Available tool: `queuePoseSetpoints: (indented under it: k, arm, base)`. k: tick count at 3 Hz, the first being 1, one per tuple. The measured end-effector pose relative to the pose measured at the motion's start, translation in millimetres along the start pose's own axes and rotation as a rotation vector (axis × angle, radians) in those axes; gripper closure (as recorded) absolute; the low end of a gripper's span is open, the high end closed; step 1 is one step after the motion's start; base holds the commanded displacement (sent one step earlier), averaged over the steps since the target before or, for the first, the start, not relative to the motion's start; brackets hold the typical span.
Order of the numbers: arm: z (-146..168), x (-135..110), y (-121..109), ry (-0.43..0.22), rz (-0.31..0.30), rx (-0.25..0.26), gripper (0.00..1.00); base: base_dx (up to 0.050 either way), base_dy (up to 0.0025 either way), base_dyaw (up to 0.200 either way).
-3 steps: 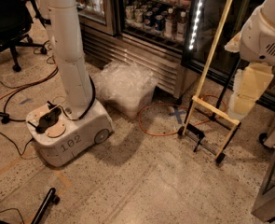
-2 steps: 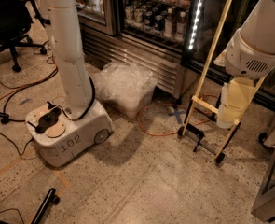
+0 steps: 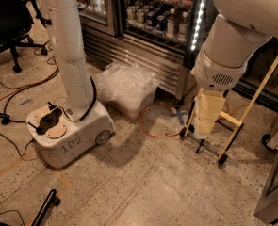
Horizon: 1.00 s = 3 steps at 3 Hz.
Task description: Close left fridge door
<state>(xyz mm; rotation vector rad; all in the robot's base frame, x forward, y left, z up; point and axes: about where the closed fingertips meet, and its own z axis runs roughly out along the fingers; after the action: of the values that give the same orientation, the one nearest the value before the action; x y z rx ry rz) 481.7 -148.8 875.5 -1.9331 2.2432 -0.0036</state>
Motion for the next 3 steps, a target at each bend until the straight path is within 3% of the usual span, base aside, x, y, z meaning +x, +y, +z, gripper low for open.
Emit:
queuePoseSetpoints:
  k: [2,3]
  arm:
    - [-2,-4,-6,-0.007,0.006,-0.024,0.00]
    - [-1,-2,-32,-0.029,0.059,-0.097,0.00]
  base:
    - [0.000,0.00000,0.000]
    - [0.000,0.00000,0.000]
